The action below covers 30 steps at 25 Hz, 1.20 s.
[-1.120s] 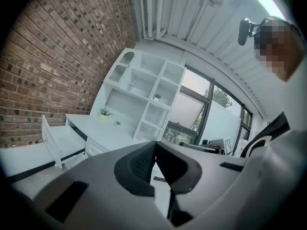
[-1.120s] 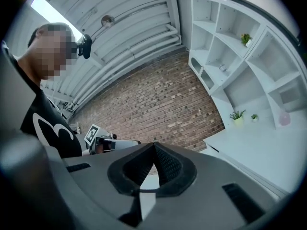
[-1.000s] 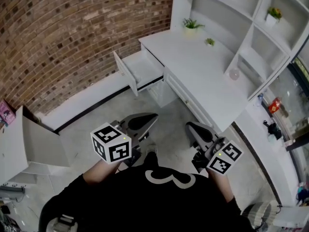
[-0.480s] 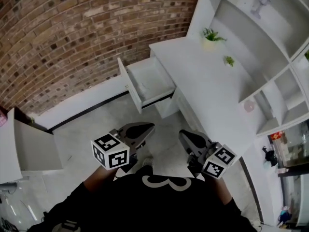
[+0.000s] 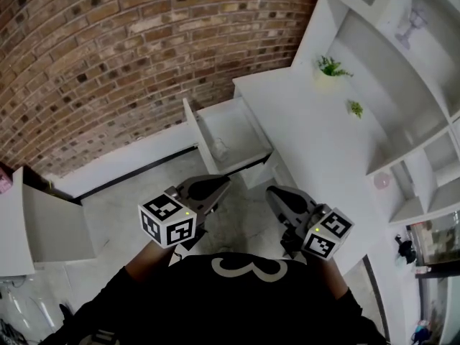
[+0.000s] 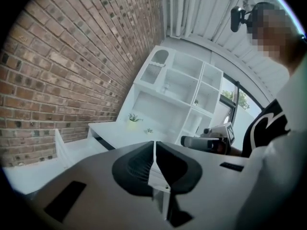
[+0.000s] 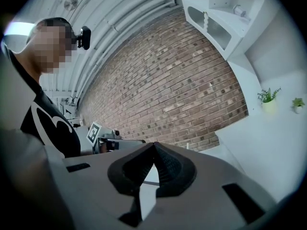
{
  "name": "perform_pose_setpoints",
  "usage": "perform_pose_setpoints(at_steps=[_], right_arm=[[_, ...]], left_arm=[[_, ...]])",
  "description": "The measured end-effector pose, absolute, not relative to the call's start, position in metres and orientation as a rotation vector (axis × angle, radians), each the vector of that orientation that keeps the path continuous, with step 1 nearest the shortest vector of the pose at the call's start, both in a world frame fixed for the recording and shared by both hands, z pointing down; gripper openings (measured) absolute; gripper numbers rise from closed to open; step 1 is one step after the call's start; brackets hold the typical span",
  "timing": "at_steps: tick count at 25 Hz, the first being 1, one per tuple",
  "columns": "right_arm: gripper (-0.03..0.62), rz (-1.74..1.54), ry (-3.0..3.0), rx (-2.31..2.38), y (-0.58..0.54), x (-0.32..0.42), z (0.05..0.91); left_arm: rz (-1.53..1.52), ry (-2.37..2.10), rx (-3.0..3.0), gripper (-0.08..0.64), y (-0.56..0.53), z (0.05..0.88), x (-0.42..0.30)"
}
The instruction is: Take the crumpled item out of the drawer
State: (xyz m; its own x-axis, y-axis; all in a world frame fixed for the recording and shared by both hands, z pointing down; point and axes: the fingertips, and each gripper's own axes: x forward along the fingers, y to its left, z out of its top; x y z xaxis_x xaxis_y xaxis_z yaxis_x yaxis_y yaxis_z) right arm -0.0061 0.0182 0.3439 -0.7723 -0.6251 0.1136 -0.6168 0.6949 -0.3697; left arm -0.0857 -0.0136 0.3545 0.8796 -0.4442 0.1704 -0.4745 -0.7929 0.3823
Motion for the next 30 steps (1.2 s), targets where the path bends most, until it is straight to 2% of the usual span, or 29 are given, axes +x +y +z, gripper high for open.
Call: perform_pose_setpoints(at_steps=[6,21,30], right_arm=[[0.011,-0.622,2.884,-1.04,0.007,-0.003,0.351],[0.011,-0.656,2.918,-0.884,-0.06,-0.01,0.356],[0.011,-0.664,2.901,-0.905,-0.116,0.013,0.356]], left_arm=[[0.111,-0.771,2.647,0.018,-0.031,0.357,-0.101],[0.246,-0.92,2.614,0.318,-0.087,0.382,-0.113],[0.39,-0.942,2.623,0.36,-0.154,0.397,-0.098]])
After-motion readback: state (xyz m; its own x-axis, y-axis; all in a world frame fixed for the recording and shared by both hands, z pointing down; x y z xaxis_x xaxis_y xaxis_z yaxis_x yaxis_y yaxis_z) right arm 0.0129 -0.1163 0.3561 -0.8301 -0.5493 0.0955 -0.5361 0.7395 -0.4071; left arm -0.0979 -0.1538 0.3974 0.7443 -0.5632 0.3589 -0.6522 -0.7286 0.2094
